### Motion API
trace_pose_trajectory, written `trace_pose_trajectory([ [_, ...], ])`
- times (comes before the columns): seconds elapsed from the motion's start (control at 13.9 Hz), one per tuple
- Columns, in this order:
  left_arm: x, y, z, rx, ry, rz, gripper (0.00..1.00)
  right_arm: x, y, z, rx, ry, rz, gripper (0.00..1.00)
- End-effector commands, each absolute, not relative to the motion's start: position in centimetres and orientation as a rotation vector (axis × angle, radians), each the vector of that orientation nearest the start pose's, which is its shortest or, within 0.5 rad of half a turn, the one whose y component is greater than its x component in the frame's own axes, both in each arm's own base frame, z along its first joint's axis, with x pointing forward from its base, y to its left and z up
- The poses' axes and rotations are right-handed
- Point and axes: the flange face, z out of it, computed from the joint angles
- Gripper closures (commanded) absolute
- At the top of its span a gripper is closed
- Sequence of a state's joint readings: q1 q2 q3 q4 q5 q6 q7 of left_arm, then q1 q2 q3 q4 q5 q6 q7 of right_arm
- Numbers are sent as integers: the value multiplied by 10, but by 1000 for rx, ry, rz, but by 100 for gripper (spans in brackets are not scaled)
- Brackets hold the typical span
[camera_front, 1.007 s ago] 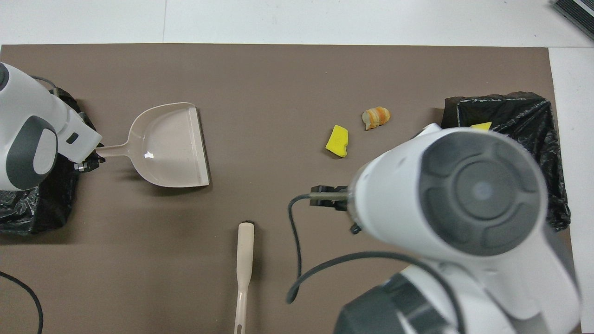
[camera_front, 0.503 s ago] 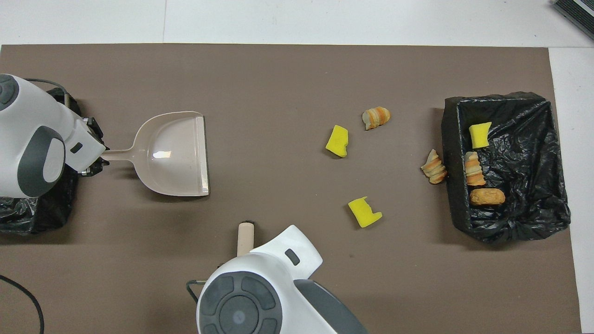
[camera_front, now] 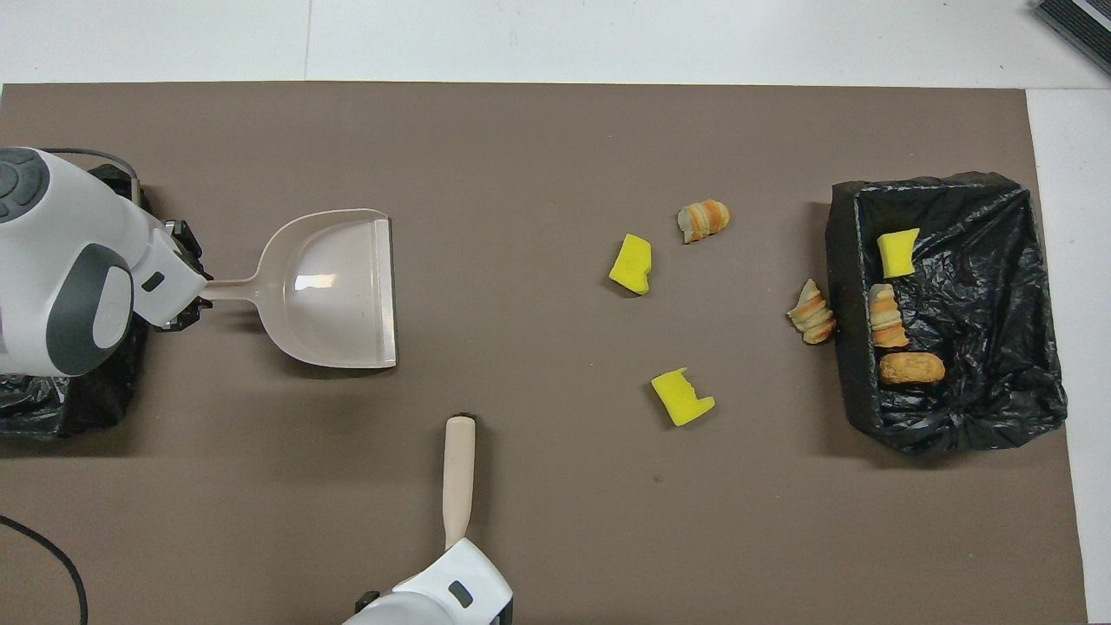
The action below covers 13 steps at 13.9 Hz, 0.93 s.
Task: Sweep and dump trash in bin
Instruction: 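Hold the dustpan with the left gripper while the right gripper reaches the brush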
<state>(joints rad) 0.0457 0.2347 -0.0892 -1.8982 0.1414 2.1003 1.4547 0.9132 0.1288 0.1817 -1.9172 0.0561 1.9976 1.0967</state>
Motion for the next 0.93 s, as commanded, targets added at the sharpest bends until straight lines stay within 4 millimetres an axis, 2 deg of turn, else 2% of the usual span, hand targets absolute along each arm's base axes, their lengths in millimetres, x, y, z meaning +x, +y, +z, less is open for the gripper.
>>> trace_pose_trajectory([
  [0.0, 596, -19, 376, -2123, 2203, 145, 100, 259, 515, 378, -3145, 16, 76, 3],
  [0.22, 595, -21, 375, -2119, 2204, 139, 100, 249, 500, 362, -3114, -39, 45, 4],
  [0.36, 595, -20, 375, -2118, 2203, 135, 100, 245, 502, 352, -3115, -26, 57, 9],
  [0.43, 595, -20, 375, -2117, 2203, 138, 100, 244, 505, 347, -3110, -14, 58, 12],
  [0.79, 596, -17, 376, -2108, 2209, 134, 100, 247, 510, 346, -3067, 28, 34, 36],
  [0.86, 596, -17, 376, -2110, 2207, 134, 100, 248, 510, 345, -3066, 30, 36, 36],
])
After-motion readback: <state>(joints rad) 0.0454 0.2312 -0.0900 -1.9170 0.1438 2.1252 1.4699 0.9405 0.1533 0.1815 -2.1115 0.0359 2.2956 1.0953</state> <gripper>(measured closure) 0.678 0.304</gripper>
